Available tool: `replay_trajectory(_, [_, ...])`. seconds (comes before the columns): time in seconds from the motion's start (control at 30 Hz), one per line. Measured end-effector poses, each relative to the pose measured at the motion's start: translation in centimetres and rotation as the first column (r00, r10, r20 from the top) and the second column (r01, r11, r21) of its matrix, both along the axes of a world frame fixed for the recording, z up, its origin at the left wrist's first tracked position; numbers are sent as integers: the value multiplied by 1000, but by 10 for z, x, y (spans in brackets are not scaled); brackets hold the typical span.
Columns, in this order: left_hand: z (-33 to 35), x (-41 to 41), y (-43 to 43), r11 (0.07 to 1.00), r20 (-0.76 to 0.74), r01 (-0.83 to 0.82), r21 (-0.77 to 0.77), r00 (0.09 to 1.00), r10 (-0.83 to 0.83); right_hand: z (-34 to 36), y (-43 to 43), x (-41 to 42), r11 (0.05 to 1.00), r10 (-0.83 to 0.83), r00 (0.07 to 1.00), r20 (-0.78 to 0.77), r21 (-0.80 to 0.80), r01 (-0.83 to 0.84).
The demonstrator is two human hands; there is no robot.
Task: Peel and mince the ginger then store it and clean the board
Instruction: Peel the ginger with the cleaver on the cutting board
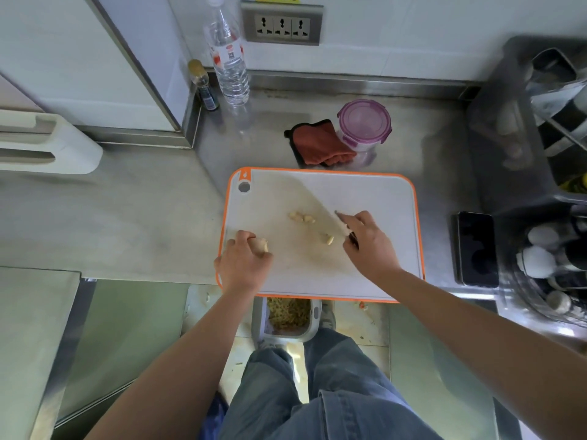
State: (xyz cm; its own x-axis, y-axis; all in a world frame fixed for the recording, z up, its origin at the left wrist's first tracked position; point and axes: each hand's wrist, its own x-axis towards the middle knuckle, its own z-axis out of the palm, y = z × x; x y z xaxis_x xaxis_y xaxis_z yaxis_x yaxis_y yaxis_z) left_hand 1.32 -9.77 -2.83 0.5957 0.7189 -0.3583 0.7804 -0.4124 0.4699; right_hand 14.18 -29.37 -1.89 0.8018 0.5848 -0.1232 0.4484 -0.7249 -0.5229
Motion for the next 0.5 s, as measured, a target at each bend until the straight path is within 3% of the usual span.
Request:
replay_trajectory(0.1, [-1,-10,6,1000,18,-4,1,1000,4,0,4,-5,998,-44,999,-17,-37,43])
replay_trajectory(0.3, [-1,-25,12,998,54,40,-38,998,-38,-1,24,-52,993,105,984,-142,72,-96])
replay_trajectory(0.5, [-4,-39,18,995,69,73,-63,995,-69,6,27,-49,968,-168,980,-108,169,184])
